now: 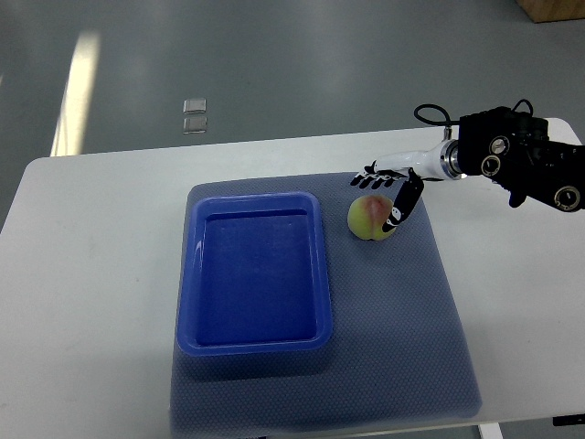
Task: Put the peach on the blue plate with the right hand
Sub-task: 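Lower the right hand onto the peach and close fingers around it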
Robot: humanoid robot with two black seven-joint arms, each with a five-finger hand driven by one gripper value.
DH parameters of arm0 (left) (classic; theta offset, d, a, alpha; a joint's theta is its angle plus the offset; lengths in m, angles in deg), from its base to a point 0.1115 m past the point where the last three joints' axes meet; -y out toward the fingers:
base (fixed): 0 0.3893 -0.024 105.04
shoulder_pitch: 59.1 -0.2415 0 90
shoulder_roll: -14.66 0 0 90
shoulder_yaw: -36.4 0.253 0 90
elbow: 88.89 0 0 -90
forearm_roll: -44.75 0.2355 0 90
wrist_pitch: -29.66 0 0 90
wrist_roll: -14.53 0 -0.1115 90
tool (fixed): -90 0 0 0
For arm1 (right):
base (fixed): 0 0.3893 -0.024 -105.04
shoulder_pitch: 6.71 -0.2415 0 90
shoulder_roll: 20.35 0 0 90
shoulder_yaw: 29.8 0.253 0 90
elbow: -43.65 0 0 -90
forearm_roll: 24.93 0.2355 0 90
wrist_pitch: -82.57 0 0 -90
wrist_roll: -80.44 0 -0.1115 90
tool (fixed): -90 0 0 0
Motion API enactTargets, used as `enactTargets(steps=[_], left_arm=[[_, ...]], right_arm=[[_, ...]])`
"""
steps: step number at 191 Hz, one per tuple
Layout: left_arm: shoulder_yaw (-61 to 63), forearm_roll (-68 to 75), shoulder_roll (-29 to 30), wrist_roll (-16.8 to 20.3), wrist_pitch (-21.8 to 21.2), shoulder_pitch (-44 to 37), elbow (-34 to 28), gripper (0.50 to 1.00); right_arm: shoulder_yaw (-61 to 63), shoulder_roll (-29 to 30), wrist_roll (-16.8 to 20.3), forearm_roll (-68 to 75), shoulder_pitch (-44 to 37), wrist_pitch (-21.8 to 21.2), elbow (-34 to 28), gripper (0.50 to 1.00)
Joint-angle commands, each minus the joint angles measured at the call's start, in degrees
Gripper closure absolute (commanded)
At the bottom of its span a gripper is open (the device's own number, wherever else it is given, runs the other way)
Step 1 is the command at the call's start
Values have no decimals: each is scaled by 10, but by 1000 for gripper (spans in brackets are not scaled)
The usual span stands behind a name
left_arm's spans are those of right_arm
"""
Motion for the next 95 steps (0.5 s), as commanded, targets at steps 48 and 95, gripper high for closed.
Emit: enactTargets(steps=[48,95], left_arm=[[1,0,0,0,0,0,0,500],[0,0,0,0,0,0,0,500]], right_arm=[[0,18,-4,0,29,28,6,601],[-1,20,-6,0,36,41,7,814]])
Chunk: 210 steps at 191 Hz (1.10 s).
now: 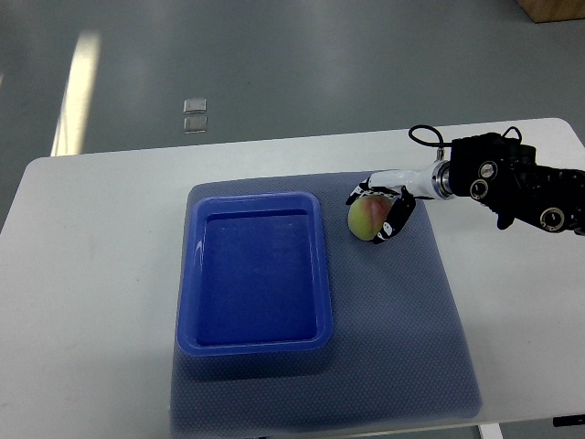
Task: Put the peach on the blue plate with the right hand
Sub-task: 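Lower the right hand onto the peach and close fingers around it, then lift the peach up with the right hand, then carry the peach over the blue tray and lower it inside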
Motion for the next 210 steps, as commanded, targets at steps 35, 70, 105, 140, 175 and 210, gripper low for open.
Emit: enactTargets(steps=[35,70,105,140,175,210], left_arm=[[0,0,0,1,0,0,-1,500],[0,0,0,1,0,0,-2,500],[1,0,0,0,0,0,1,500],[1,2,0,0,0,0,3,500],[1,0,0,0,0,0,2,500],[1,0,0,0,0,0,2,500]], right_arm=[[7,-23,0,11,-34,-6,-13,1000],[11,-110,0,66,-127,-49,-87,1000],[10,-219,0,174,-233,-115,-172,1000],[10,-231,0,184,-247,-113,-193,1000],[-3,-152,0,188,-245,-45,-182,983],[-57,-37,0,189,-240,-35,-139,981]])
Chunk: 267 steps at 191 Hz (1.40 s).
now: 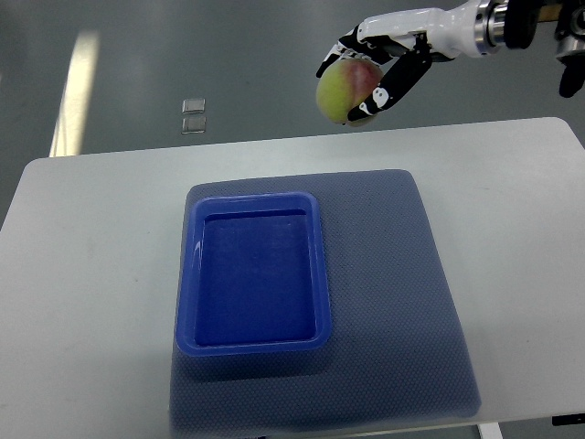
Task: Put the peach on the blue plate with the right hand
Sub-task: 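Carry the peach over the blue tray and lower it inside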
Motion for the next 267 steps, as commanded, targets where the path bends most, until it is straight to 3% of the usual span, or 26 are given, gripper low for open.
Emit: enactTargets(steps=[1,16,29,30,32,48,49,55,116,134,142,151,152,162,174,180,183,187,244,255,265,267], left_arm=[[0,-1,0,0,0,0,0,500],[0,-1,0,0,0,0,-1,500],[0,-1,0,0,0,0,-1,500],[0,-1,0,0,0,0,-2,500],[0,-1,0,0,0,0,-2,500],[0,-1,0,0,0,0,-3,500],[0,-1,0,0,0,0,-4,500],[0,-1,0,1,0,0,-5,500],[0,-1,0,0,0,0,-5,500],[0,-1,0,0,0,0,-6,500],[0,-1,0,0,0,0,-6,500],[0,-1,0,0,0,0,-6,500],[0,-1,0,0,0,0,-6,500],[0,-1,0,0,0,0,-6,500],[0,-1,0,0,0,0,-6,500],[0,-1,0,0,0,0,-6,500],[0,-1,0,0,0,0,-6,500],[0,-1,0,0,0,0,-6,500],[0,-1,0,0,0,0,-6,500],[0,-1,0,0,0,0,-6,500],[0,-1,0,0,0,0,-6,500],[0,-1,0,1,0,0,-6,500]], right_arm=[[-29,69,1,1,4,6,28,981],[-36,126,1,0,22,18,57,975],[-35,131,1,0,26,21,61,975],[-36,162,1,-1,41,30,77,973],[-36,170,1,-2,43,33,80,973],[-36,187,1,-6,49,33,89,971],[-38,212,1,-9,65,33,103,969],[-39,224,1,-10,75,34,114,969],[-46,303,0,-44,149,71,150,924],[-47,317,0,-73,162,79,162,883],[-47,319,0,-87,168,82,168,828],[-47,319,0,-87,168,82,168,828],[-47,320,-1,-98,172,83,171,793],[-47,320,-1,-102,175,83,171,746],[-49,320,-1,-102,175,83,171,726],[-50,320,-1,-102,177,83,172,681],[-51,320,-1,-102,177,83,172,626],[-51,320,-1,-102,177,83,172,589],[-42,285,0,-95,159,76,168,570],[-26,239,-1,-89,123,73,157,570],[-26,239,-1,-89,123,73,157,570],[6,213,-2,-88,120,72,154,570]])
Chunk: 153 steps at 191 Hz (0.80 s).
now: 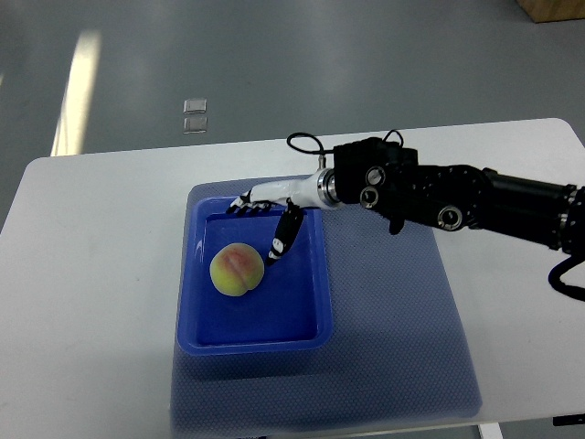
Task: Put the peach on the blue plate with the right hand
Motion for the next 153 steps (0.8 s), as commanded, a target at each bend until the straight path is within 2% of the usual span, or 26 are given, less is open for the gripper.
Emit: enactTargets(steps=[1,21,23,31,40,41,51,89,110,120,121,135,145,146,153], left_arm=[[0,0,0,0,0,0,0,500],[0,0,0,0,0,0,0,500],[0,0,0,0,0,0,1,500],[0,0,0,0,0,0,2,500],[0,0,0,0,0,0,2,500],[0,0,0,0,0,0,3,500],[0,0,0,0,0,0,3,500],[0,0,0,0,0,0,3,500],[0,1,0,0,0,0,4,500],[0,1,0,0,0,0,4,500],[0,1,0,0,0,0,4,500],[0,1,0,0,0,0,4,500],[0,1,0,0,0,0,4,500],[0,1,0,0,0,0,4,500],[0,1,0,0,0,0,4,500]], right_arm=[[50,-52,-1,4,-16,-2,-9,570],[91,-76,-1,9,-13,-2,-12,570],[146,-99,-1,23,2,-1,-12,570],[187,-111,-2,39,26,-1,-11,570],[187,-111,-2,39,26,-1,-11,570],[247,-121,-9,62,68,0,-10,570],[302,-122,-23,79,103,0,-9,570],[512,-86,-92,142,251,7,0,572],[592,-50,-104,215,309,6,18,570],[592,-50,-104,215,309,6,18,570],[613,-38,-105,253,324,6,34,570],[623,-28,-107,311,333,4,68,570],[623,-28,-107,312,333,4,68,570],[624,-28,-119,359,333,-1,101,570],[623,-27,-129,388,334,-4,118,570]])
